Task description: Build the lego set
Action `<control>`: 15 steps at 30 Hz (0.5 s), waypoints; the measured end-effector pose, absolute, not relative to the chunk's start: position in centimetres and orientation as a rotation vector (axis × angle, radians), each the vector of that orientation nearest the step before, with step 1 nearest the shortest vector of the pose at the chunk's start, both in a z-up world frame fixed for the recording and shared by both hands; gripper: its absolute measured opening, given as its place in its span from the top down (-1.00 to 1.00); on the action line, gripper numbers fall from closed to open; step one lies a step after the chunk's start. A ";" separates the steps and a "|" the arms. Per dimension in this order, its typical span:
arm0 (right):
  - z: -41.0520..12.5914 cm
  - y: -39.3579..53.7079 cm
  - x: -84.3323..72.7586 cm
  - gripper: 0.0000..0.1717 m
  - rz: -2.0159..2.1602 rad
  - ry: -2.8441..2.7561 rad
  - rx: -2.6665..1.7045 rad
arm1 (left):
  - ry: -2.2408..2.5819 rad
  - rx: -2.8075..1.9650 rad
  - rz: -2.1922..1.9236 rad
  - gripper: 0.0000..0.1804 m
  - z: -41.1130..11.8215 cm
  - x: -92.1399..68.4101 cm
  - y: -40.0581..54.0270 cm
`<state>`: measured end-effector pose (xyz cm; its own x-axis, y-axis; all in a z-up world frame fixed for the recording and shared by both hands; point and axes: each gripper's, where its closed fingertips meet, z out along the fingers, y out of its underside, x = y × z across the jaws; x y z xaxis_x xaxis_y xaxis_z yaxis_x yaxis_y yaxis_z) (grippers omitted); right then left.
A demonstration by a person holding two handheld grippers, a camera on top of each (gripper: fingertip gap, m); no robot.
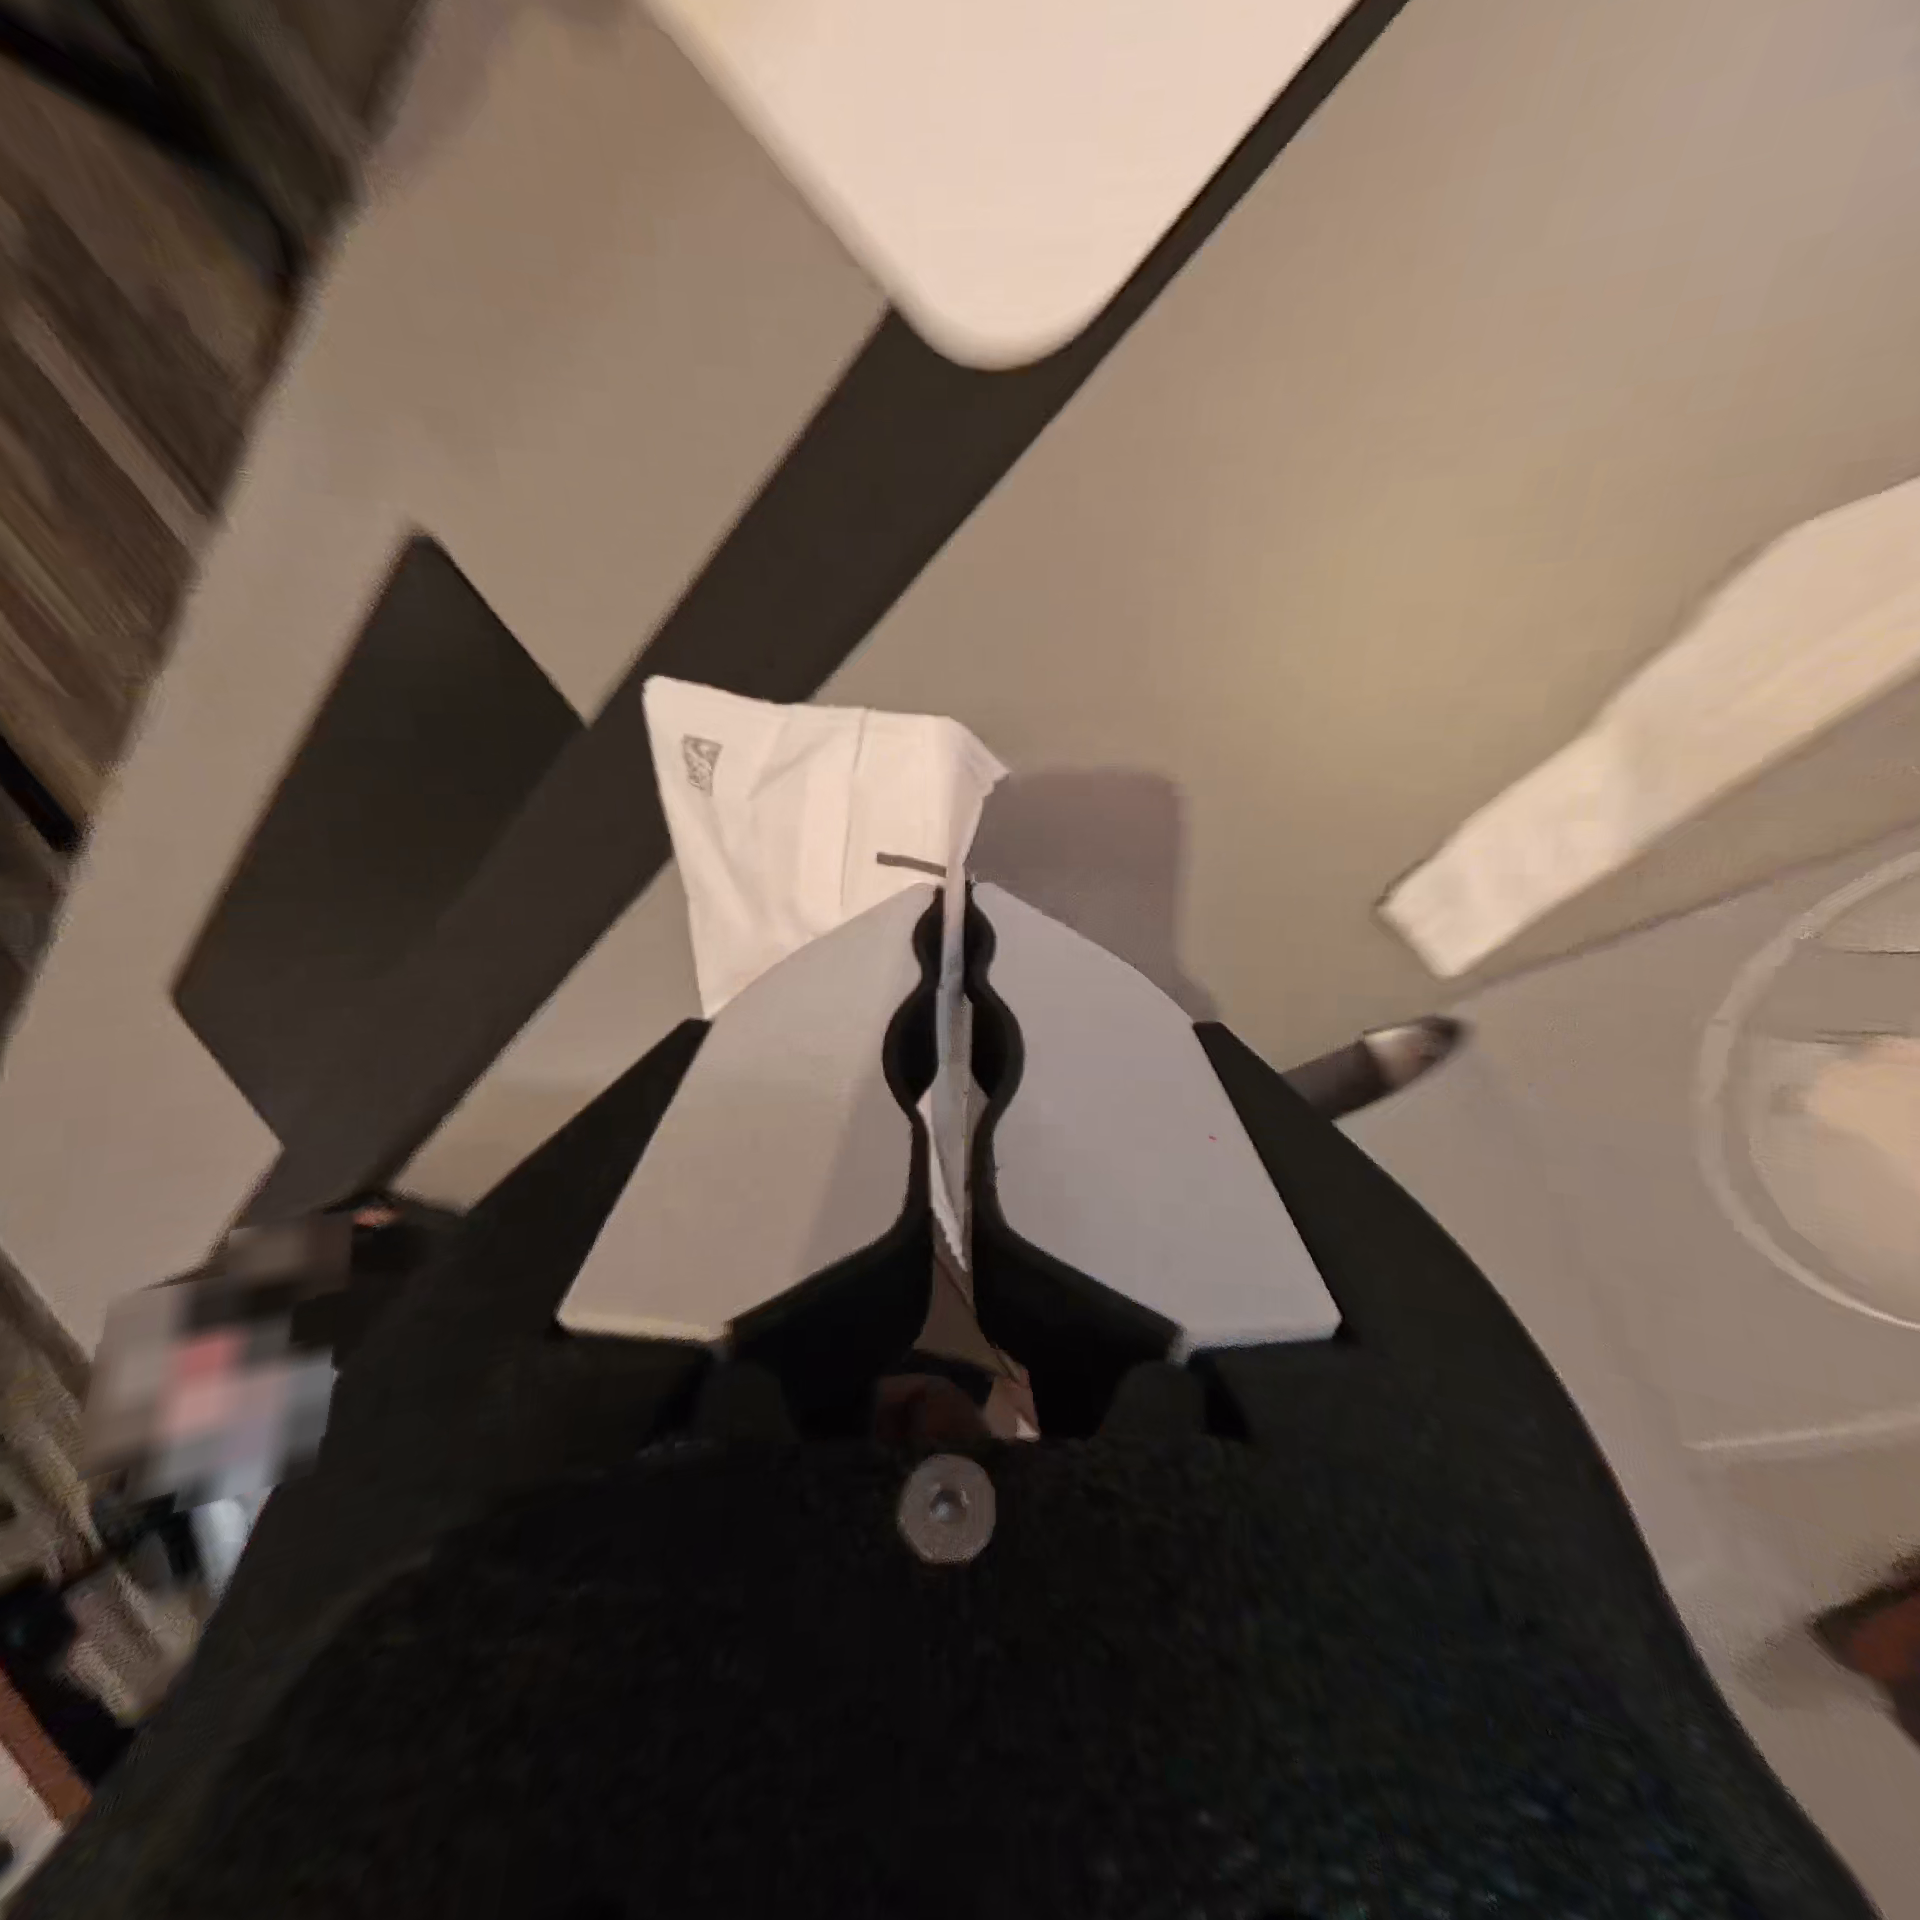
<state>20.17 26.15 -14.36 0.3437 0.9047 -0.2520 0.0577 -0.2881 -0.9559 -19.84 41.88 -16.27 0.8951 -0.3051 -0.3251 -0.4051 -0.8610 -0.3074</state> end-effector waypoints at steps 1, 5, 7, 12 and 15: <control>-14.4 26.1 20.1 0.60 1.086 -0.886 -1.632 | 0.567 -2.628 0.372 1.00 -14.5 -17.9 42.4; -14.3 26.0 20.1 0.60 1.078 -0.892 -1.625 | 0.828 -2.335 0.208 1.00 -7.1 -6.4 44.1; -14.3 26.1 20.2 0.60 1.081 -0.884 -1.621 | 0.968 -2.197 0.072 1.00 -4.3 0.4 44.1; -14.1 26.2 20.4 0.60 1.086 -0.867 -1.616 | 1.266 -2.099 -0.150 1.00 -4.4 12.4 43.2; -14.1 26.2 20.4 0.60 1.087 -0.865 -1.612 | 1.371 -2.216 -0.245 0.99 -8.8 15.3 43.4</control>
